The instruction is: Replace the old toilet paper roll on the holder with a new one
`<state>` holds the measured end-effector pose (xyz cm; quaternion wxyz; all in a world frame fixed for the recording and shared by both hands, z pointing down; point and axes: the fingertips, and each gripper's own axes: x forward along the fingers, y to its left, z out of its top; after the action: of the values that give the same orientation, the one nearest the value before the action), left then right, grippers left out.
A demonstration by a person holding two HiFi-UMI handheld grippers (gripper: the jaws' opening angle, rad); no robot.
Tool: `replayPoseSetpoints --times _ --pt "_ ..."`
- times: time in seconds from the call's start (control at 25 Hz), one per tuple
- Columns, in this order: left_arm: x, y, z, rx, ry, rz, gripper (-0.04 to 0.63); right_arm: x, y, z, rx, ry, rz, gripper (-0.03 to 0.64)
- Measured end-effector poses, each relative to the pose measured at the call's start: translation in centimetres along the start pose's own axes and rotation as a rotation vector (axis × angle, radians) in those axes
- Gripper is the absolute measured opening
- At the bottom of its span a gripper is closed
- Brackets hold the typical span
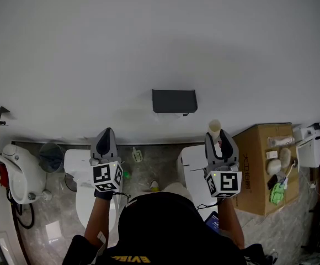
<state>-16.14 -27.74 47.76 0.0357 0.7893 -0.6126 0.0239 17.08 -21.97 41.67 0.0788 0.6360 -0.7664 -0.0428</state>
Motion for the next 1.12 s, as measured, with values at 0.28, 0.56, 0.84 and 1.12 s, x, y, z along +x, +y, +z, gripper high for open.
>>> replayPoseSetpoints --times 0.28,0.56,0.84,1.12 --pt "0.1 -0.5 -0.3 0.001 0.0 -0.024 0.011 -0.2 -0.3 -0.7 0.008 0.014 -0.01 0.168" --pt "0.3 0.0 -0.6 -0.012 0.006 -0.016 0.011 -0.2 -0.1 -0.3 0.0 0.014 -0.011 0.168" --pt "0.2 1.8 -0.3 -0.007 -0.001 0.019 0.011 0.0 0.1 -0.3 -0.005 0.018 -0.013 0.169" --pt "0.1 3.9 0.6 -0.009 -0.02 0.064 0.011 0.2 0.1 -0.5 -0.025 0.021 -0.012 0.168"
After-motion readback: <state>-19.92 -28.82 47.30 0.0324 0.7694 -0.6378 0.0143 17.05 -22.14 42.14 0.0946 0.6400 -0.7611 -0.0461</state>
